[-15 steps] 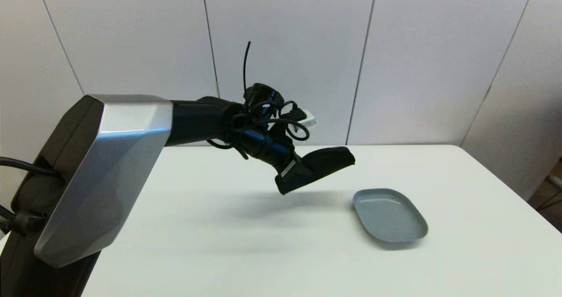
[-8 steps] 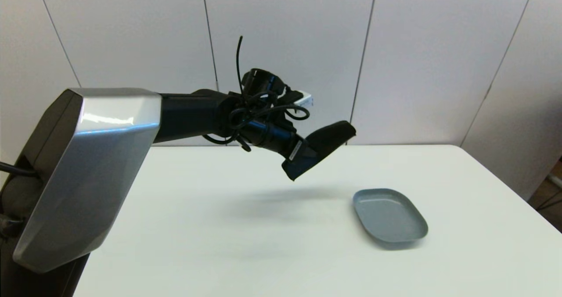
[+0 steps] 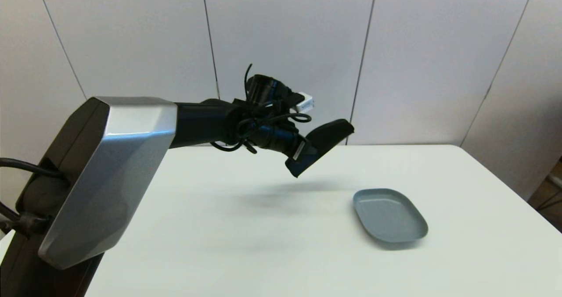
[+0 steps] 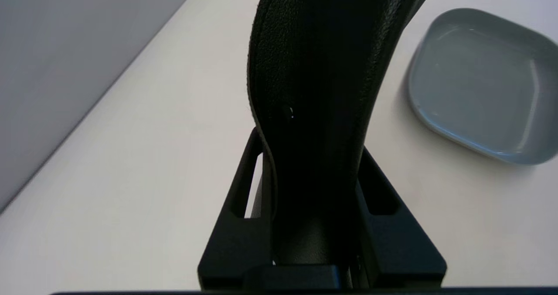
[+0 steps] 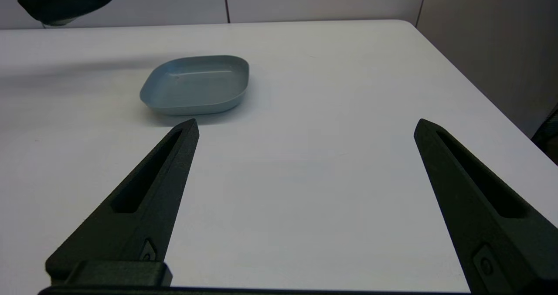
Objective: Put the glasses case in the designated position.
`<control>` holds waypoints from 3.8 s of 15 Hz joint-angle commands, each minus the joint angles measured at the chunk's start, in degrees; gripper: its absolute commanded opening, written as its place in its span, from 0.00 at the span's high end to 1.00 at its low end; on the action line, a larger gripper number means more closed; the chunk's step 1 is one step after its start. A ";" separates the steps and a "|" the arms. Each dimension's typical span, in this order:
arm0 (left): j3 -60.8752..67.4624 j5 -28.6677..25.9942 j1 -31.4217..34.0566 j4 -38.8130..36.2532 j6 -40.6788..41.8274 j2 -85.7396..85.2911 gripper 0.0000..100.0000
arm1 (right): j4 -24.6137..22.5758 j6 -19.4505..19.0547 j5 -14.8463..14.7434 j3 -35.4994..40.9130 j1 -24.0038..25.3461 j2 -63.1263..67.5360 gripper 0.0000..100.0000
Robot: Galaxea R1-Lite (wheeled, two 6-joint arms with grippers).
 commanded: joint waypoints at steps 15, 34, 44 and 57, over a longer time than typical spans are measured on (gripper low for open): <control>-1.76 -5.56 -1.05 -6.53 8.97 9.33 1.00 | -0.02 0.00 0.00 0.01 0.03 0.00 0.00; -1.68 -3.45 -4.65 -17.43 1.50 9.16 1.00 | -0.02 0.00 0.00 0.01 0.03 0.00 0.00; -1.68 -3.80 -4.65 -17.34 2.99 10.48 1.00 | -0.02 0.00 0.00 0.10 -0.06 0.00 0.00; -1.68 -4.15 -4.74 -17.25 3.17 11.18 1.00 | -0.02 0.00 0.00 0.01 0.03 0.00 0.00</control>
